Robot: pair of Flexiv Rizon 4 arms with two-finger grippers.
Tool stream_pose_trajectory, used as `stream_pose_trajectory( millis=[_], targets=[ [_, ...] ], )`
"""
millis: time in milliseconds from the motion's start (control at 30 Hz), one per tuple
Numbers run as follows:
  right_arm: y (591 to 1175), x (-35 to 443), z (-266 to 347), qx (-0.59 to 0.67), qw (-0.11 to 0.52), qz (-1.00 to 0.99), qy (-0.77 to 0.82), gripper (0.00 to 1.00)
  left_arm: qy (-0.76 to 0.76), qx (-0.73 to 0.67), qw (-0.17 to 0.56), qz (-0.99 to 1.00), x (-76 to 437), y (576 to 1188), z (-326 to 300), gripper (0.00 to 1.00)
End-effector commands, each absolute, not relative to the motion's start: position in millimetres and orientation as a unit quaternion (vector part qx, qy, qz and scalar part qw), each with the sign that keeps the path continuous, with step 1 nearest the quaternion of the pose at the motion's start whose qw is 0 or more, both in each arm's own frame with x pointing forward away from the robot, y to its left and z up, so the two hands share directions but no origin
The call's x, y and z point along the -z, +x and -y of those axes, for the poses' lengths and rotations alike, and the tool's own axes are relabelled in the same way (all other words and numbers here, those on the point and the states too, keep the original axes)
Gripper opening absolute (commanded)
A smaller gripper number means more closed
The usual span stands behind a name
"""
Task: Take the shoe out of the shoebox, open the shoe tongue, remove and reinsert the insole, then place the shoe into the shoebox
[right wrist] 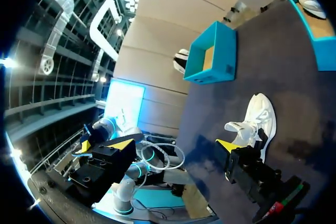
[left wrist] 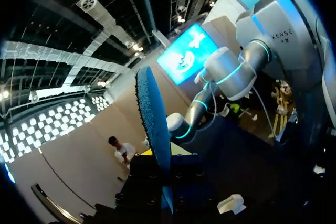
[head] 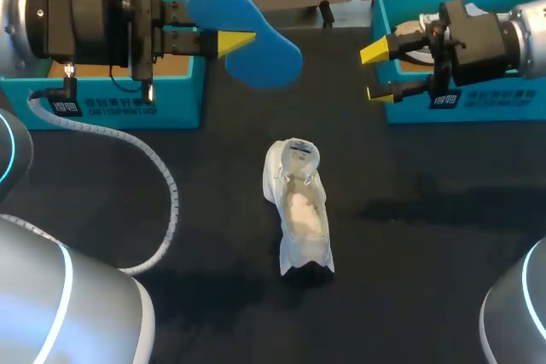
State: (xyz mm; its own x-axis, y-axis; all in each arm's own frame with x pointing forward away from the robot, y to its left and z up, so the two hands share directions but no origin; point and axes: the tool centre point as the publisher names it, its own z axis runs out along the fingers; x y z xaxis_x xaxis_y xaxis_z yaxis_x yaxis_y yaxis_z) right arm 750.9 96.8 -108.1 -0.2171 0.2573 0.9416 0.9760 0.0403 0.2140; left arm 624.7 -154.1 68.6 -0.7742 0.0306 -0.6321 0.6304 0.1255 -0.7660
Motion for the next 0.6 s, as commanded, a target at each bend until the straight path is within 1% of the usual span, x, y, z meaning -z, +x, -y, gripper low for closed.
stream_pose_trajectory(
  millis=[33,67,167,200,267,433,467,600],
  targets=[
    [752,108,-99,0.478,0.375,0.616,-0.501,1.0,0.241,0.6,0.247,-0.722,-80,624,154,0.0],
    [752,108,-99,0.478,0.375,0.616,-0.501,1.0,0.27,0.594,0.269,-0.709,-77,624,156,0.0],
    [752,108,-99,0.478,0.375,0.616,-0.501,1.0,0.306,0.588,0.304,-0.684,-68,627,160,0.0],
    [752,108,-99,0.478,0.375,0.616,-0.501,1.0,0.307,0.587,0.305,-0.684,-65,629,161,0.0],
    [752,108,-99,0.478,0.375,0.616,-0.501,1.0,0.359,0.533,0.358,-0.677,-54,630,165,0.0],
    [752,108,-99,0.478,0.375,0.616,-0.501,1.0,0.419,0.486,0.411,-0.647,-30,632,167,0.0],
    [752,108,-99,0.478,0.375,0.616,-0.501,1.0,0.417,0.469,0.401,-0.667,-26,636,167,0.0],
    [752,108,-99,0.478,0.375,0.616,-0.501,1.0,0.417,0.469,0.401,-0.667,-26,636,167,0.0]
  ],
)
